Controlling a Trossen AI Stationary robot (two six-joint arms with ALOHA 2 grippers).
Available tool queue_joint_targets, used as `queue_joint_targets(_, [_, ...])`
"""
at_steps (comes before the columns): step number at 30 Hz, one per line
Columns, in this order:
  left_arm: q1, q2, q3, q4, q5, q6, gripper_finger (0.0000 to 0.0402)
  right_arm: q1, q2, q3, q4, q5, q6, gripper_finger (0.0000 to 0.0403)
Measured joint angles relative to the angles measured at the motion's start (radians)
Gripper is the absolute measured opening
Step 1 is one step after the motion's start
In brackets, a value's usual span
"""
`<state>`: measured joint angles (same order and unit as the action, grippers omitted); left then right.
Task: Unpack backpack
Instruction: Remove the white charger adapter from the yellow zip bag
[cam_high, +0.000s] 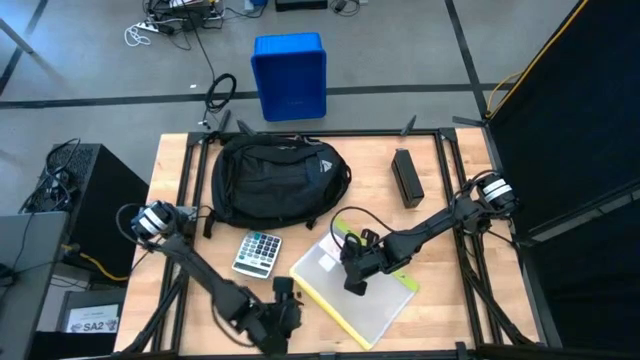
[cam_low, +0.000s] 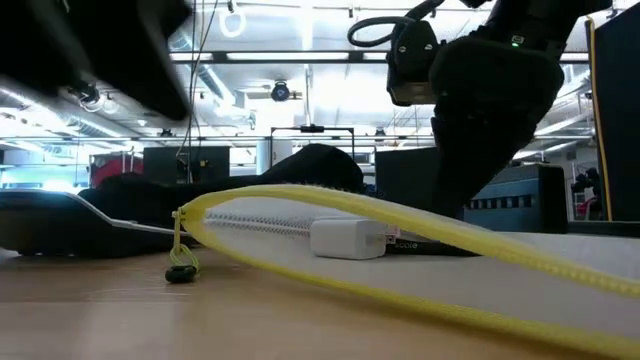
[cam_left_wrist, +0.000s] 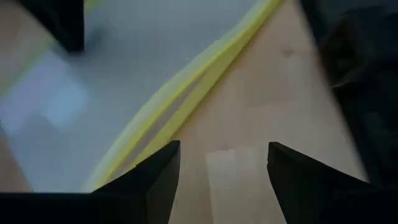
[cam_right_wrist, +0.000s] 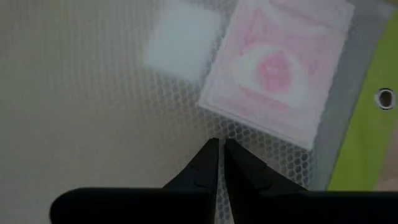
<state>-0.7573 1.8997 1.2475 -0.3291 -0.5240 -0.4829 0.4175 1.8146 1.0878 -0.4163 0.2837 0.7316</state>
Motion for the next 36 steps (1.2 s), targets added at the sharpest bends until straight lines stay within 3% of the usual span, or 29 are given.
queue_joint_targets(4, [0.059, 0.004, -0.104, 0.151, 0.088, -0.032, 0.0209, 0.000, 0.000, 0.000, 0.000, -0.022, -0.001, 0.0003])
queue_joint_targets(9, [0.118, 0.004, -0.178, 0.273, 0.084, -0.049, 0.0209, -0.002, 0.000, 0.000, 0.023, -0.043, -0.001, 0.0001])
queue_joint_targets(16, [0.174, 0.004, -0.186, 0.295, -0.167, -0.011, 0.0209, -0.002, 0.000, 0.000, 0.053, -0.069, -0.025, 0.0001])
queue_joint_targets(19, [0.207, 0.003, -0.186, 0.296, -0.212, 0.010, 0.0209, -0.002, 0.000, 0.000, 0.056, -0.070, -0.037, 0.0001])
queue_joint_targets(32, [0.293, 0.003, -0.186, 0.322, -0.079, 0.115, 0.0209, -0.016, -0.018, 0.032, -0.019, -0.088, -0.097, 0.0000])
queue_joint_targets(36, [0.293, 0.003, -0.186, 0.324, -0.079, 0.117, 0.0209, -0.011, -0.054, 0.091, -0.094, 0.012, -0.108, 0.0000])
